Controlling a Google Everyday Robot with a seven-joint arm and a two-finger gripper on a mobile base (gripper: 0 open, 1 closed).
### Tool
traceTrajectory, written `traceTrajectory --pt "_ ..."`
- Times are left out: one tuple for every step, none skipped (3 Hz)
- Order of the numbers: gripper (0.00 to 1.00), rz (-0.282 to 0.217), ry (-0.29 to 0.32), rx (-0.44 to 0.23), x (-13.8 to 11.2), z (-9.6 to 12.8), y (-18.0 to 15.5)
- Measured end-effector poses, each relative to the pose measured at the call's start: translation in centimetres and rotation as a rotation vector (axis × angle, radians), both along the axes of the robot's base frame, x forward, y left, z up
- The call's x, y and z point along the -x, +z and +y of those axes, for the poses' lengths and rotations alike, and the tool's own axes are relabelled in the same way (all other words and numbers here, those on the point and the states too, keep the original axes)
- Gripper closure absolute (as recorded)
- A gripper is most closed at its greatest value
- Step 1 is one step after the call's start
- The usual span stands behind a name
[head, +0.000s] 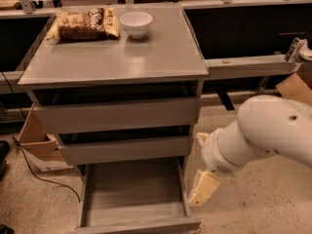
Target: Close bottom drawer
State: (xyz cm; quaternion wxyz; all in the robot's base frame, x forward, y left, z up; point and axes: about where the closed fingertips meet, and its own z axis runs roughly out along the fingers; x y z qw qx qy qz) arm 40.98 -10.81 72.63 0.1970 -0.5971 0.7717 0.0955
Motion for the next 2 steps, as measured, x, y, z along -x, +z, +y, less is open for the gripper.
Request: traceTrajectory --pt "0.00 0.029 0.031 0.006 0.64 3.75 -5.47" --pt "0.00 0.053 -0.038 -0.003 0.72 4.14 -6.08"
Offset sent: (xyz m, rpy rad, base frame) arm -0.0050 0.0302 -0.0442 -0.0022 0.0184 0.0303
